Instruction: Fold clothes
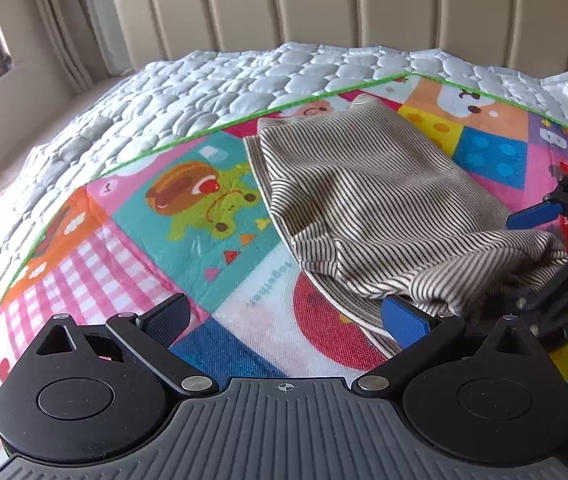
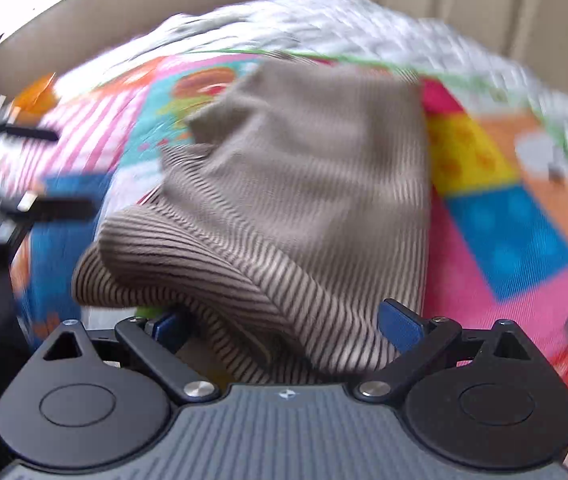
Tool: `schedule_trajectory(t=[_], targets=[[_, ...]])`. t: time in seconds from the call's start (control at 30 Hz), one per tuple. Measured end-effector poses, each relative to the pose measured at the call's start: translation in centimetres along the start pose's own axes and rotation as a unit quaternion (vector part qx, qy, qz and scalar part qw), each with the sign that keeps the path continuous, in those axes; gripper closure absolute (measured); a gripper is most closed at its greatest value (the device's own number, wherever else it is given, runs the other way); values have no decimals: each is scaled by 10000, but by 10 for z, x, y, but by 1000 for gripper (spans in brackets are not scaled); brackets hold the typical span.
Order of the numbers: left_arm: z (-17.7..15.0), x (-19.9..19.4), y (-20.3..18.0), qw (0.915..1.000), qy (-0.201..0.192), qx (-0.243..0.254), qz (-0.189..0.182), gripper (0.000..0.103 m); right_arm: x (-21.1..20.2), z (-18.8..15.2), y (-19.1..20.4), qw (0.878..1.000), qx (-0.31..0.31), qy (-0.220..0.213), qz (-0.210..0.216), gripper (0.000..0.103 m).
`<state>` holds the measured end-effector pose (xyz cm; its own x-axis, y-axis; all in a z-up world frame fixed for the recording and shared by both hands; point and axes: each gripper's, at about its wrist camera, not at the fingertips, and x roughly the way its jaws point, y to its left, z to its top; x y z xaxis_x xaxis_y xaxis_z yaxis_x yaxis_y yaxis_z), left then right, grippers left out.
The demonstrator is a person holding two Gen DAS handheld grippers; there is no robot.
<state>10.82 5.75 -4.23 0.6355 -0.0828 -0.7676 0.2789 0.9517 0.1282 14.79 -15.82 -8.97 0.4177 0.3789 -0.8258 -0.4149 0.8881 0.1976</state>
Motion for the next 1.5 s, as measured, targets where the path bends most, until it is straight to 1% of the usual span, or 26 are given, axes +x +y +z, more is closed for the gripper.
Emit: schedule_trajectory(t=[0.07,0.13,0.17,0.3,0.43,0.5,0.57,0.63,0.7,0.73,0.8,0.87,0.93,0.97,1.03,1.1,1.13,1.2,1.23,1.27,1.3,1.33,1.37,1.4,1.47,1.5], targets=[[-1,-1,1,9996,-6,-59,-270,0,1,0,-3,9998,162,4,69,6],[-2,1,1,9982,49,-66,-594,0,3,1,-2,9999,118,14,46,5],[-2,3,-1,9976,93,-11,-686,0,4,0,-2,10000,71,18,23,5],[-7,13,-21,9944,341,519,-856,0,5,0,3,10000,1,26,-7,4],[-14,21,-43,9879,545,1100,-952,0,3,0,1,10000,30,22,12,3],[-19,27,-54,9829,686,1400,-978,0,3,0,-1,9999,95,24,42,3],[-24,34,-66,9776,818,1709,-919,0,3,0,0,9999,100,25,44,3],[-27,39,-72,9759,807,1927,-637,0,4,0,1,10000,34,26,15,3],[-26,41,-70,9786,723,1866,-474,0,4,-1,5,9999,-97,29,-43,2],[-24,41,-66,9817,671,1740,-384,0,4,-2,9,9997,-233,25,-108,2],[-19,41,-54,9886,568,1378,-208,0,-1,-6,23,9960,-810,-111,-365,2],[-13,41,-39,9944,472,940,-52,0,-8,-12,41,9859,-1507,-356,-641,2],[-8,40,-25,9978,454,483,-85,0,-16,-20,58,9711,-2144,-641,-829,2],[-6,40,-20,9984,453,314,-107,0,-18,-24,65,9630,-2424,-761,-905,2],[-4,41,-13,9988,455,56,-159,0,-14,-33,75,9478,-2884,-866,-1049,2],[-2,43,-7,9984,492,-155,-250,0,-6,-42,85,9286,-3387,-924,-1203,2],[-2,44,-4,9979,511,-258,-295,0,-2,-47,89,9179,-3634,-952,-1278,2],[-1,46,1,9967,552,-450,-387,0,8,-61,102,8822,-4348,-1033,-1485,4],[0,46,5,9958,573,-555,-441,0,11,-67,106,8661,-4611,-1104,-1584,4],[1,47,7,9949,582,-657,-497,0,13,-70,109,8549,-4768,-1175,-1675,4],[2,49,9,9938,592,-759,-552,0,15,-66,109,8536,-4740,-1196,-1798,7],[2,50,11,9926,601,-861,-608,0,17,-61,108,8538,-4683,-1209,-1927,16],[3,52,13,9913,611,-962,-663,0,19,-56,107,8538,-4624,-1221,-2055,21],[3,53,15,9898,620,-1063,-718,0,20,-51,106,8578,-4578,-1146,-2037,25],[4,53,18,9883,604,-1165,-776,0,24,-41,102,8666,-4489,-965,-1953,25],[5,51,19,9881,585,-1182,-787,0,25,-36,100,8708,-4444,-874,-1910,34]])
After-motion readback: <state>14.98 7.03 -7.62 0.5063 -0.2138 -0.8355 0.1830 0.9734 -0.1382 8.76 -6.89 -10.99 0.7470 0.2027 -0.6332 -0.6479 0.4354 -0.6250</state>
